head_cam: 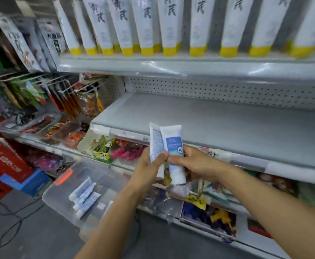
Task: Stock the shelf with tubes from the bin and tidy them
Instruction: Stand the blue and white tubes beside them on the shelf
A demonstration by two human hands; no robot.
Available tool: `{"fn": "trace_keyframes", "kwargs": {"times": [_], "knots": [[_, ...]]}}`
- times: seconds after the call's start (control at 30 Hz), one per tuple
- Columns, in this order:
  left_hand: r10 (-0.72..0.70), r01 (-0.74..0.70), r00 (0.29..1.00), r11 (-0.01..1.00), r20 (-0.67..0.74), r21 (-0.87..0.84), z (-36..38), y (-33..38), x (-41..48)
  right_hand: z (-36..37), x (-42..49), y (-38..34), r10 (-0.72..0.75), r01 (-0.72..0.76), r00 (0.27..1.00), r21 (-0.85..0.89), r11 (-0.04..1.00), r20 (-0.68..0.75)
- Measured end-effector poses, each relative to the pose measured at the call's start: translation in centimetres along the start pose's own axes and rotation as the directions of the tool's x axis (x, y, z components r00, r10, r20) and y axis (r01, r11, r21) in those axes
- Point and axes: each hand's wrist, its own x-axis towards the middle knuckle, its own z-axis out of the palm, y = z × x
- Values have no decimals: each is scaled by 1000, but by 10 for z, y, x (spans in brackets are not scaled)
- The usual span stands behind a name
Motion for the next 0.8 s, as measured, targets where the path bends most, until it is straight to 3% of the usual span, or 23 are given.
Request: {"fn": "trace_keyframes", "kwargs": {"times": [0.1, 0.3, 0.5, 0.63, 0.8], "knots": [[43, -43, 999, 999, 9, -3, 73, 26, -19, -56, -60, -3, -73, 71, 997, -42, 997, -36], [103, -102, 994, 994, 37, -22, 199, 77, -51, -155, -173, -18, -99, 82, 989, -157, 984, -105], [277, -283, 949, 959, 151, 14, 270, 128, -69, -221, -245, -35, -262, 212, 937, -222, 952, -231], [385, -391, 908, 920, 163, 4, 307, 158, -71, -255, -273, -50, -385, 325, 852, -219, 920, -355], [457, -458, 884, 889, 102, -13, 345, 196, -56, -298, -290, -78, -483, 439, 638, -231, 868, -600]]}}
